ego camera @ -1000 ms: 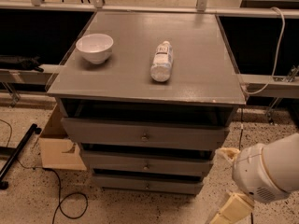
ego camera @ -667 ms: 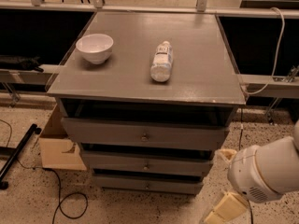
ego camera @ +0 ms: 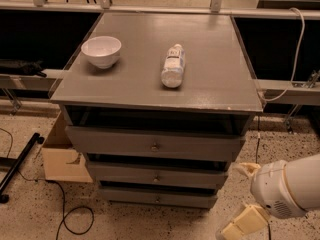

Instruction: Open middle drawer

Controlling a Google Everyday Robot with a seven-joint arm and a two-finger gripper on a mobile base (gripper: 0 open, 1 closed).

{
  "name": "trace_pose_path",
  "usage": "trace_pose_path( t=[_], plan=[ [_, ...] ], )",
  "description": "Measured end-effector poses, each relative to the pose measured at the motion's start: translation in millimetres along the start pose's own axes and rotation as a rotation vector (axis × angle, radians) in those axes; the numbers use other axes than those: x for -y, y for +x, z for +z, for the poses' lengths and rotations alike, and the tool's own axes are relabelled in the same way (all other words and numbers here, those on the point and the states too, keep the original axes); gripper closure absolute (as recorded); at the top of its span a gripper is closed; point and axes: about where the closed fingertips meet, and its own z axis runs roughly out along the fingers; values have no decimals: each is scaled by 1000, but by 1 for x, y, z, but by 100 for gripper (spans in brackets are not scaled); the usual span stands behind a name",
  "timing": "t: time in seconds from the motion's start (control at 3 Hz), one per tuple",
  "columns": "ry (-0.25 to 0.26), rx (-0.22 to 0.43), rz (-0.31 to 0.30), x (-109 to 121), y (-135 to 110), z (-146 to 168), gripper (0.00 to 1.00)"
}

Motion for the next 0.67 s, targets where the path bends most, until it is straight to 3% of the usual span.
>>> trace_pose_path(
  t=[0.33, 0.67],
  plan=[
    [-62, 154, 101, 9, 24, 25, 0],
    [-108, 245, 150, 14, 31, 41, 0]
  ],
)
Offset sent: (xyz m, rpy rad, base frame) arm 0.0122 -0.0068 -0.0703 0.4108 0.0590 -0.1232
